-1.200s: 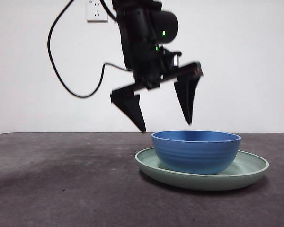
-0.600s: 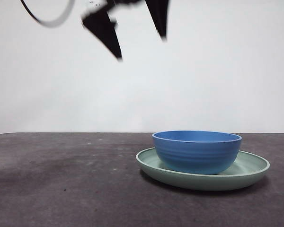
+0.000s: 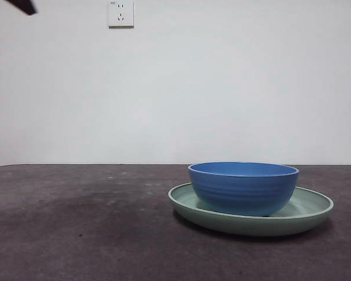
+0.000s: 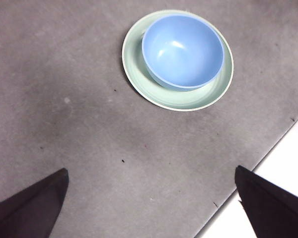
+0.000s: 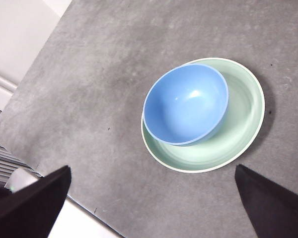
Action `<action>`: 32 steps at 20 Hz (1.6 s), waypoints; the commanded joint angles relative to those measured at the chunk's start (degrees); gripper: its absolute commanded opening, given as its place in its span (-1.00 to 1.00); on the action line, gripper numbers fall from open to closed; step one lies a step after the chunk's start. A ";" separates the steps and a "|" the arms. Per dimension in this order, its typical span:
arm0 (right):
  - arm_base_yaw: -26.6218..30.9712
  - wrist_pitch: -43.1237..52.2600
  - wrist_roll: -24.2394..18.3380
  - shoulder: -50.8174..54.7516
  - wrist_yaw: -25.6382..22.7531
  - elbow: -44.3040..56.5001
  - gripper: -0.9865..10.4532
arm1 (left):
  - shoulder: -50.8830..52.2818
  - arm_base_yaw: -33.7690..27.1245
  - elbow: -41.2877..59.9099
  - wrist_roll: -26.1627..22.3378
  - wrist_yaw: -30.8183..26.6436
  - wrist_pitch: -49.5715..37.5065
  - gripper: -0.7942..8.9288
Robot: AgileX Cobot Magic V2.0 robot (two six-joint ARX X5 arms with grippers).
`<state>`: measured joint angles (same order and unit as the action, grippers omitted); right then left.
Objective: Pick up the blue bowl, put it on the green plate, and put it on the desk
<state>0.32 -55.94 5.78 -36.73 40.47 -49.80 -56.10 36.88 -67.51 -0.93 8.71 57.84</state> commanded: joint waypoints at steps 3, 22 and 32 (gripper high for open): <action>-0.20 0.33 -0.87 -0.24 0.02 -1.14 0.18 | 12.92 0.31 14.45 2.80 -0.07 -9.01 0.32; -0.26 1.07 -2.36 -17.57 -7.72 -1.14 0.17 | 27.47 0.31 21.66 8.04 -0.09 -12.70 0.32; -2.32 10.73 -3.98 -33.35 -11.04 -1.14 0.06 | 27.47 0.31 21.66 8.04 -0.07 -12.70 0.32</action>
<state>-1.85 -45.54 2.74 -69.43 29.52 -49.89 -28.45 36.86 -45.36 6.96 8.71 45.63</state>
